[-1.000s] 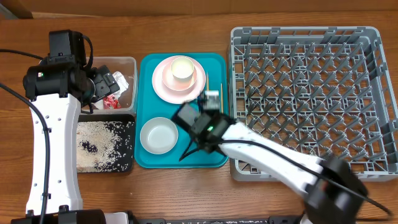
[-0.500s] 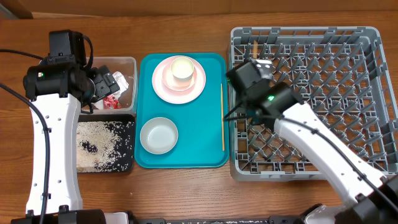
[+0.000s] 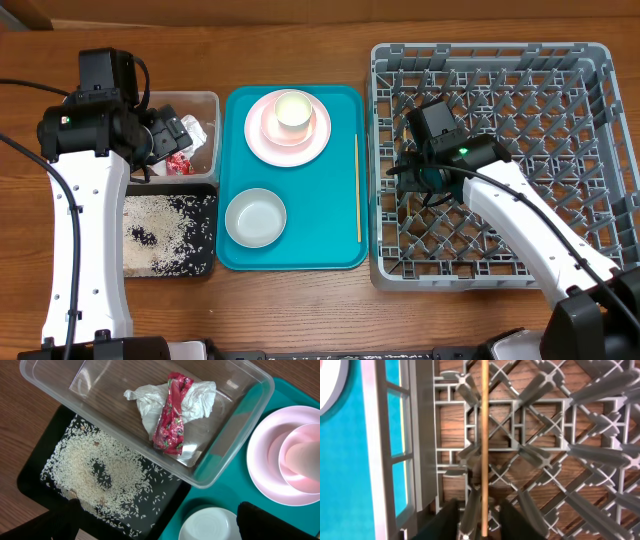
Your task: Sort waste into correct bins and load items into the dishwasher
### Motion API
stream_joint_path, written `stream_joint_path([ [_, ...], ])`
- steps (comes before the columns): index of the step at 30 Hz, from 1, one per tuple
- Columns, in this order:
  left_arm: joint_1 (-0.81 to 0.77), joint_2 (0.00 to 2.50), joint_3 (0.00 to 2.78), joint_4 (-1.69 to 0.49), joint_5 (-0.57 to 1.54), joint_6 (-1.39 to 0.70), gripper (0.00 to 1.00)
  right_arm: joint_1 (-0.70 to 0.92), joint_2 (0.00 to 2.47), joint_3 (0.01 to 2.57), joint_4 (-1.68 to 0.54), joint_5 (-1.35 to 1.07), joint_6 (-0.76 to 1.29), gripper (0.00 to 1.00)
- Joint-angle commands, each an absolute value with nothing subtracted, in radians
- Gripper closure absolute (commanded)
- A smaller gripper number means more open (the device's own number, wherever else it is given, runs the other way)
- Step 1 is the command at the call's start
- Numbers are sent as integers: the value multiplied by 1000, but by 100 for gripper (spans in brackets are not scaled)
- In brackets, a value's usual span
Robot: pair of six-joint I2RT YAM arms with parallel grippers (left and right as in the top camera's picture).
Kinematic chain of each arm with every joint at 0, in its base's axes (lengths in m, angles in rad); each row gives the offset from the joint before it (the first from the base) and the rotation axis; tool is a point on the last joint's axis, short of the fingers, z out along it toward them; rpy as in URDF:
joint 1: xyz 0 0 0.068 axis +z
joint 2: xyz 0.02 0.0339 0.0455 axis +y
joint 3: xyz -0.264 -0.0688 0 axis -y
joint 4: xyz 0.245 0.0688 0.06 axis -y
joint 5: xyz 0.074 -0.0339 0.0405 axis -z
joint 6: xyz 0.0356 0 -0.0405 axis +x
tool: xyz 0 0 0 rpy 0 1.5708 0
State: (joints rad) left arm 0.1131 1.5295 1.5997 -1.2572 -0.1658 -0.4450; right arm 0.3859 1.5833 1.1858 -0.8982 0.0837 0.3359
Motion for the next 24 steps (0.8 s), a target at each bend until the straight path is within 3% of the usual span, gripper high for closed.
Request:
stream_joint_path([
  [1, 115, 1520, 1611, -1256, -175, -434, 0, 380, 1581, 1185, -889, 73, 299, 63],
  [4, 115, 1520, 1611, -1256, -175, -434, 0, 380, 1580, 1192, -868, 41, 322, 63],
  [14, 115, 1520, 1611, -1256, -175, -434, 0, 477, 1580, 1284, -731, -412, 492, 62],
  [17, 115, 1520, 1611, -1256, -175, -434, 0, 571, 1581, 1281, -699, -306, 546, 62],
  [24, 115, 1520, 1611, -1256, -175, -434, 0, 849, 1629, 1242, -707, 255, 633, 57],
])
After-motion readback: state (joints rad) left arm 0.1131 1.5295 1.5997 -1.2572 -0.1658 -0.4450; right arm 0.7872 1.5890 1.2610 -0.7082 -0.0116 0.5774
